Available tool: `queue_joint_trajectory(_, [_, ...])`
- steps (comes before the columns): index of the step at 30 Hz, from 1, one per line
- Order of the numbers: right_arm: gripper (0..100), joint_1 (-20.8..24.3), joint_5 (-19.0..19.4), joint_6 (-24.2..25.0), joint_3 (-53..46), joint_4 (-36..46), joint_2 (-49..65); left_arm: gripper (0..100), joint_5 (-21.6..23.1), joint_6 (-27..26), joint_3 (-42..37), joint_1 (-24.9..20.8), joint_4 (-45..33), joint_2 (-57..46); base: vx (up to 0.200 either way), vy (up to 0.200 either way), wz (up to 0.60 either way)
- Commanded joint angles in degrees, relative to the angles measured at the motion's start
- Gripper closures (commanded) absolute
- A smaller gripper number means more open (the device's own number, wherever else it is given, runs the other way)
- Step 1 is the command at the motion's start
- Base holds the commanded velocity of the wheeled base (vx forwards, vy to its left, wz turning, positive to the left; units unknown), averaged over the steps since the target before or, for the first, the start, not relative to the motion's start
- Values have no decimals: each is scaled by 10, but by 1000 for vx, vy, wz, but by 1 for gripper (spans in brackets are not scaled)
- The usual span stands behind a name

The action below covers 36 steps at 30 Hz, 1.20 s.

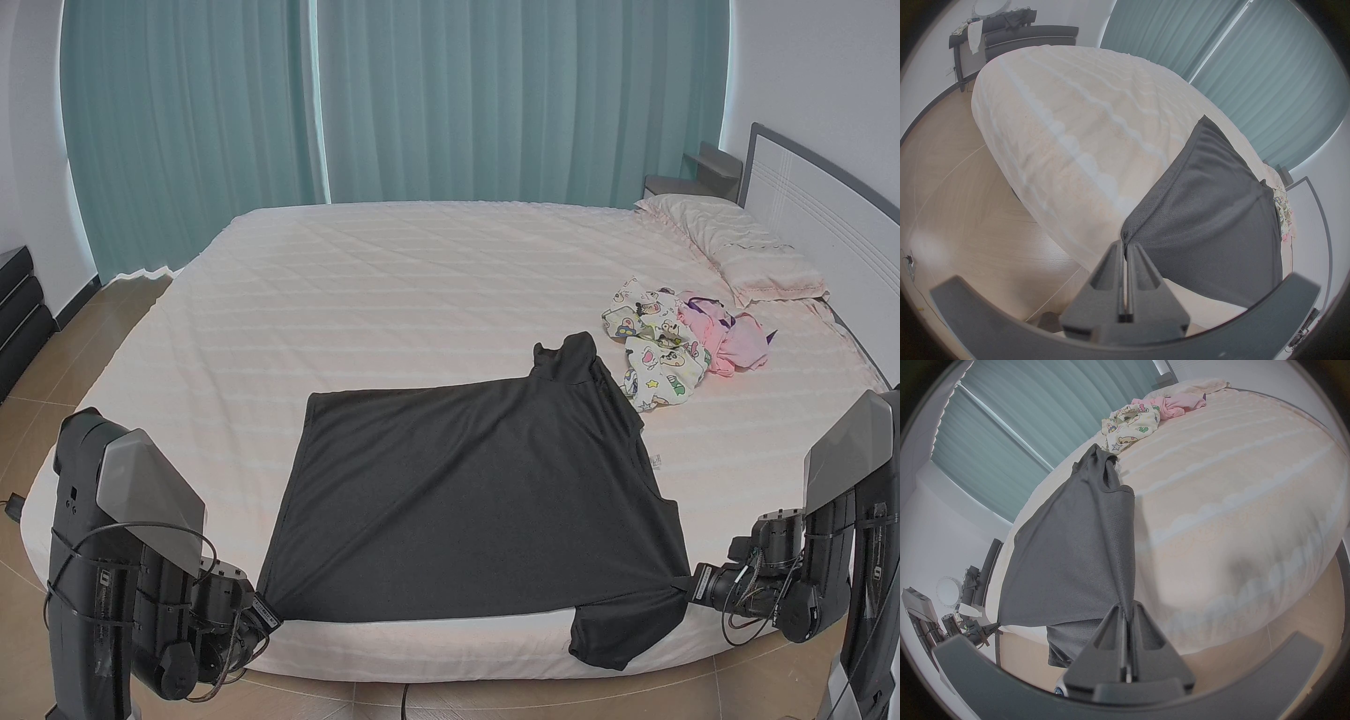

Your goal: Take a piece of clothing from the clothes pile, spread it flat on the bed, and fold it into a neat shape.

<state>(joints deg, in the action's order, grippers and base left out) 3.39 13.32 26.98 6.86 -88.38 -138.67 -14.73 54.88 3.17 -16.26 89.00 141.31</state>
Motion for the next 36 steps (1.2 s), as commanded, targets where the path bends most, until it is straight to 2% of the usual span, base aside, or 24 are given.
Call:
queue_joint_trajectory(1, [100,-5,-1,-2,1,0,0,100,-1,-1,0,-2,10,5,0,0,0])
queue_joint_trajectory(17, [100,9,-7,-15,2,-12,-5,100,0,-5,0,-3,9,5,0,0,0])
queue_joint_trajectory(18, [0,14,-7,-15,3,-12,-6,0,0,-4,0,-3,10,5,0,0,0])
queue_joint_trajectory(24, [0,21,-7,-13,5,-13,-7,0,0,-4,1,-3,10,5,0,0,0])
queue_joint_trajectory(30, [0,7,0,-10,-4,-12,16,0,0,-3,0,-3,9,5,0,0,0])
queue_joint_trajectory(33, [0,4,44,-24,-41,-13,23,0,0,-2,0,-3,10,5,0,0,0])
queue_joint_trajectory(34, [0,4,66,-42,-53,-13,21,0,-1,-2,1,-3,10,5,0,0,0])
queue_joint_trajectory(36, [0,5,82,-77,-61,-13,11,0,-1,-2,1,-3,10,5,0,0,0])
